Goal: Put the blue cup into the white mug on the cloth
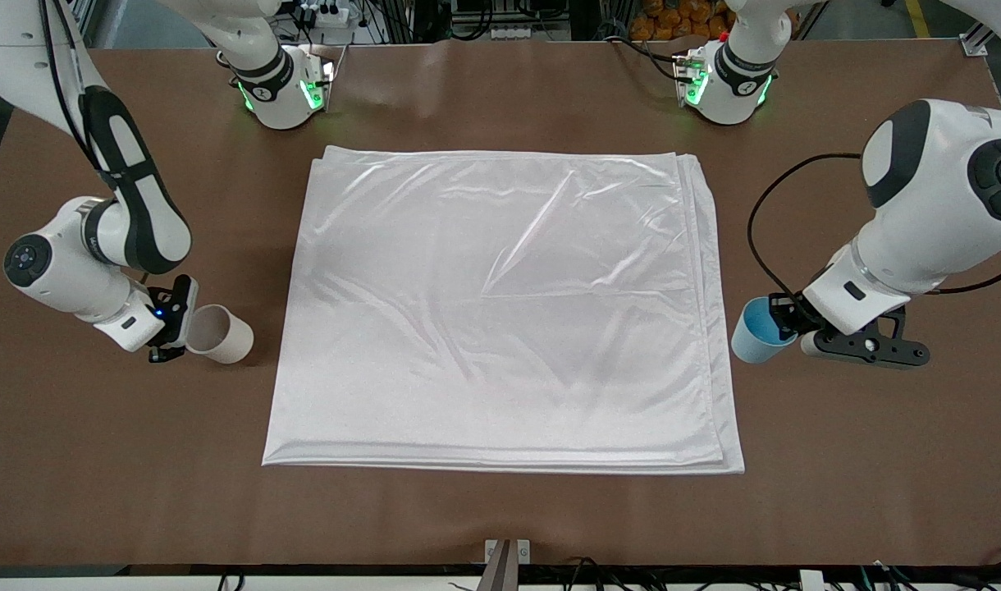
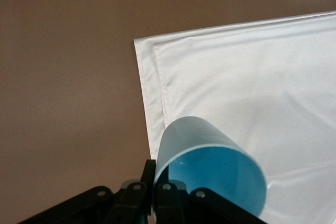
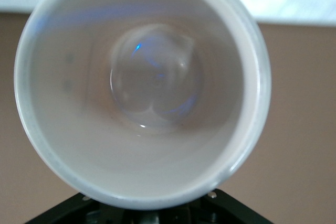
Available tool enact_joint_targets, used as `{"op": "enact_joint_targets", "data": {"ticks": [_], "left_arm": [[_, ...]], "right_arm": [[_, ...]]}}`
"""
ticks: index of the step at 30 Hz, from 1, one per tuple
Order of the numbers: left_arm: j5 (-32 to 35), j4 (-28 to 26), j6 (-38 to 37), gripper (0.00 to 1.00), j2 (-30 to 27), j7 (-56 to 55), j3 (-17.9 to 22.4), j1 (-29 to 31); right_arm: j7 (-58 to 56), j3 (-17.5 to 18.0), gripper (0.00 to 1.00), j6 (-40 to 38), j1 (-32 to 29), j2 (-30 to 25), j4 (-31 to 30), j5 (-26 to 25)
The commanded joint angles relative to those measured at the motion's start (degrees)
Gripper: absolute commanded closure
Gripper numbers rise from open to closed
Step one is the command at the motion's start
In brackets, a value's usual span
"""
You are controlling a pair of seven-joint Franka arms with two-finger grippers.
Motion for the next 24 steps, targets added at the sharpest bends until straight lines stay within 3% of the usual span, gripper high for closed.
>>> {"op": "enact_joint_targets", "data": {"ticks": [1,24], "left_arm": [[1.08,0.55,-1.47,1.0,-0.57,-0.44,-0.42,0.2],[1.08,0.55,-1.56,1.0,-0.66,-0.35,-0.42,0.37]], "right_arm": [[6.76,0.63,1.0,-3.6,4.92,-5.27,-0.76,1.42],[30.41,0.54,1.0,-3.96,22.59,-5.28,0.56,0.54]]}}
